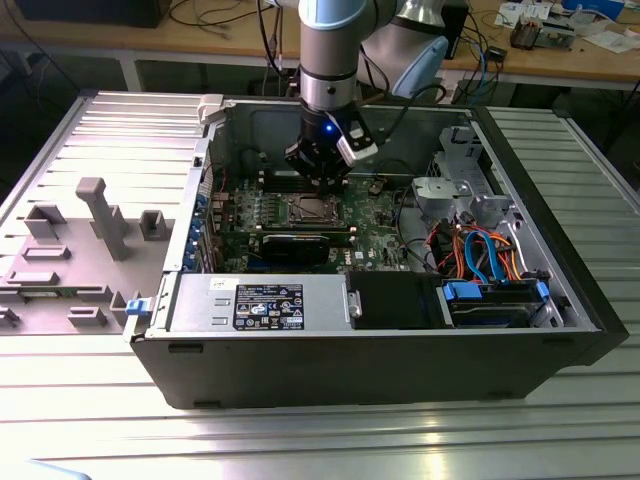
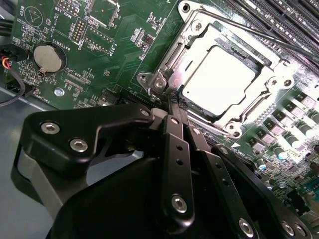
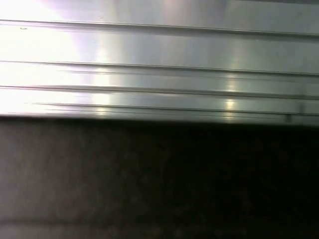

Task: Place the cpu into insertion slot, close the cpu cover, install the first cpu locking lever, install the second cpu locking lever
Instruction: 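Install the first cpu locking lever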

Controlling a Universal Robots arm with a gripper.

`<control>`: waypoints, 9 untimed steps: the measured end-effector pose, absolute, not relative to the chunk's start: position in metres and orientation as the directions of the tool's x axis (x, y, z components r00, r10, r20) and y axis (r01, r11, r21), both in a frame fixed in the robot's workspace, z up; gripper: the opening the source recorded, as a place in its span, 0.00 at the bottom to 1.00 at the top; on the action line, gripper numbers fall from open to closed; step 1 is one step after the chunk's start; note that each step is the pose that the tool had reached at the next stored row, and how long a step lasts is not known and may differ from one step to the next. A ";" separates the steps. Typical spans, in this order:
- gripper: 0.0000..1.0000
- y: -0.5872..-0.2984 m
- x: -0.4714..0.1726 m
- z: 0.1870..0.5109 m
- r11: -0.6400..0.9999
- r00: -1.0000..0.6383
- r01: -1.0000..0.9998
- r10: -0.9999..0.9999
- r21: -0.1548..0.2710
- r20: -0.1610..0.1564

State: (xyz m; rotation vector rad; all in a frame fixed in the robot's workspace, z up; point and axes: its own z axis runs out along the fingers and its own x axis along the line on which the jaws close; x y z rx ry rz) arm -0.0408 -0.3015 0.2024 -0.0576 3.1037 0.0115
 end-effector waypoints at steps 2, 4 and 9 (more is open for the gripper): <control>0.11 -0.301 -0.041 0.202 0.999 -0.999 -0.037 -0.037 0.014 -0.038; 0.11 -0.301 -0.041 0.202 0.999 -0.999 -0.037 -0.036 0.026 -0.039; 0.11 -0.301 -0.041 0.202 0.998 -0.999 -0.037 -0.036 0.044 -0.039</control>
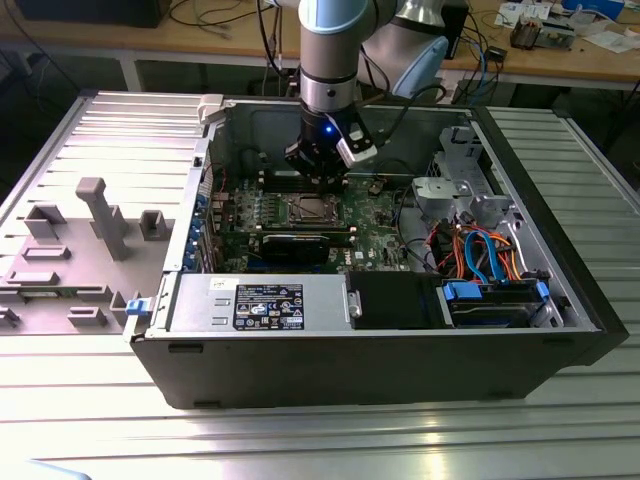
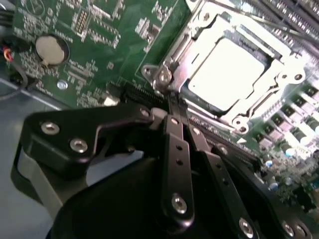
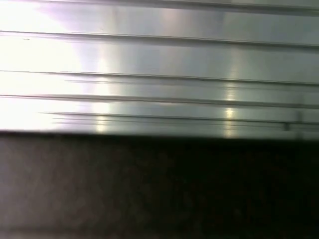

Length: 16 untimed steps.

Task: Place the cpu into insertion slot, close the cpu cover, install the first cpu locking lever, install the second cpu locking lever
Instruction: 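Install the first cpu locking lever, then install the second cpu locking lever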

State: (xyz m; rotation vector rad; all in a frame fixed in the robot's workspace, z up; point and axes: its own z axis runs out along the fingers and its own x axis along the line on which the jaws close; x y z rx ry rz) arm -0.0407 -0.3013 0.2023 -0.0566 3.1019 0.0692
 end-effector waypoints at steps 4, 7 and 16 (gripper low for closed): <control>0.11 -0.301 -0.041 0.206 0.998 -0.999 -0.037 -0.036 0.044 -0.039; 0.11 -0.301 -0.041 0.207 0.998 -0.999 -0.037 -0.036 0.043 -0.039; 0.11 -0.303 -0.041 0.208 0.999 -0.999 -0.037 -0.037 0.004 -0.038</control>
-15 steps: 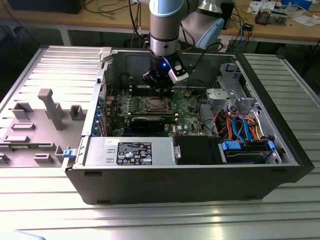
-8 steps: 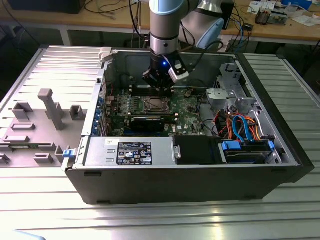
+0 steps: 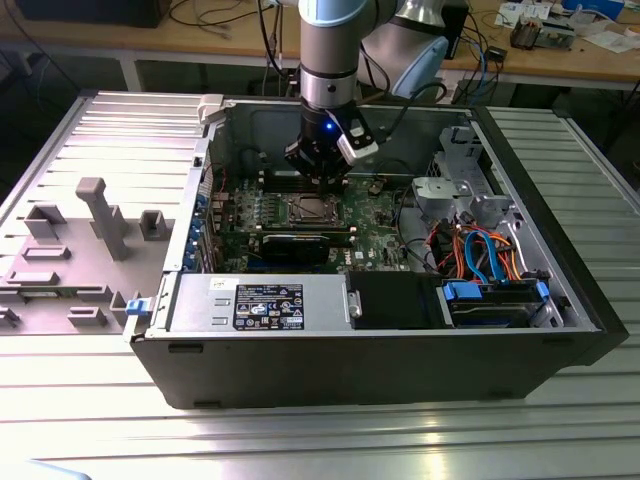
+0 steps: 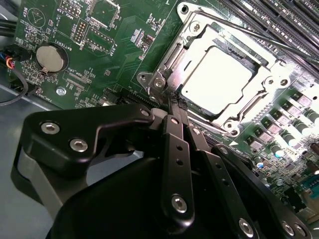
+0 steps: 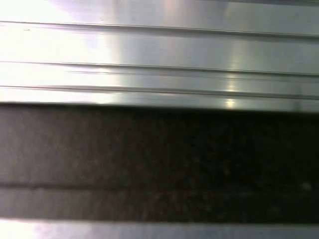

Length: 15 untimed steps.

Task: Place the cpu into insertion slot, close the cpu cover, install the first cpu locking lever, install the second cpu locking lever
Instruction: 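Install the second cpu locking lever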

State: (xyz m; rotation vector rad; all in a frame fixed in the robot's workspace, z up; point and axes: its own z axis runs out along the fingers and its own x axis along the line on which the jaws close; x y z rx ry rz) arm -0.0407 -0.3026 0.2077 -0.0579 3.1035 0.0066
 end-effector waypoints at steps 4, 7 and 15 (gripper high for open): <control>0.11 -0.303 -0.041 0.208 0.999 -0.999 -0.037 -0.037 0.004 -0.038; 0.11 -0.303 -0.041 0.208 0.999 -0.999 -0.037 -0.037 0.003 -0.037; 0.11 -0.313 -0.041 0.208 0.999 -0.999 -0.037 -0.037 0.003 -0.038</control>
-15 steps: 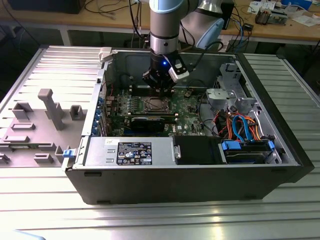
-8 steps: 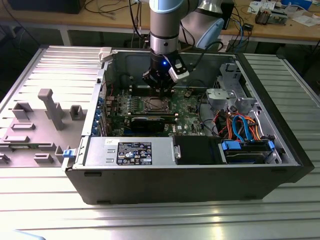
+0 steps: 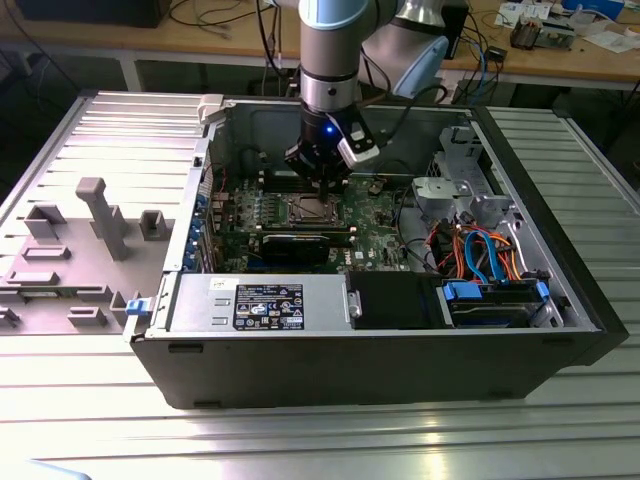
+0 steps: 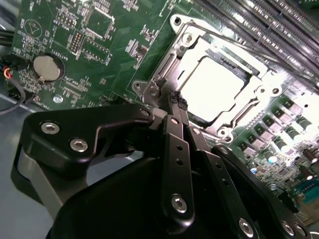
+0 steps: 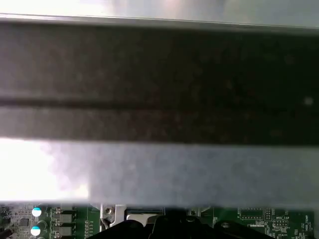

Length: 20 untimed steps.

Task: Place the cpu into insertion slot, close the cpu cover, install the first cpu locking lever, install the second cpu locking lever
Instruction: 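Install the second cpu locking lever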

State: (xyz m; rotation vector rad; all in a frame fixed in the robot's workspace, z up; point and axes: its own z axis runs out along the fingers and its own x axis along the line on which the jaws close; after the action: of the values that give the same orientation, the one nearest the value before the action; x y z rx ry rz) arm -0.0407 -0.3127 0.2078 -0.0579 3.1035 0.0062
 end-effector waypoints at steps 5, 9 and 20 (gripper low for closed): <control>0.11 -0.317 -0.041 0.209 0.999 -0.999 -0.037 -0.037 0.002 -0.037; 0.11 -0.318 -0.041 0.216 0.999 -0.999 -0.037 -0.037 0.002 -0.038; 0.11 -0.327 -0.041 0.219 0.999 -0.999 -0.037 -0.037 -0.002 -0.037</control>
State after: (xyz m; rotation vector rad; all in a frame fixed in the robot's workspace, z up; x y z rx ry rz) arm -0.0407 -0.3266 0.2189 -0.0581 3.1036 -0.0014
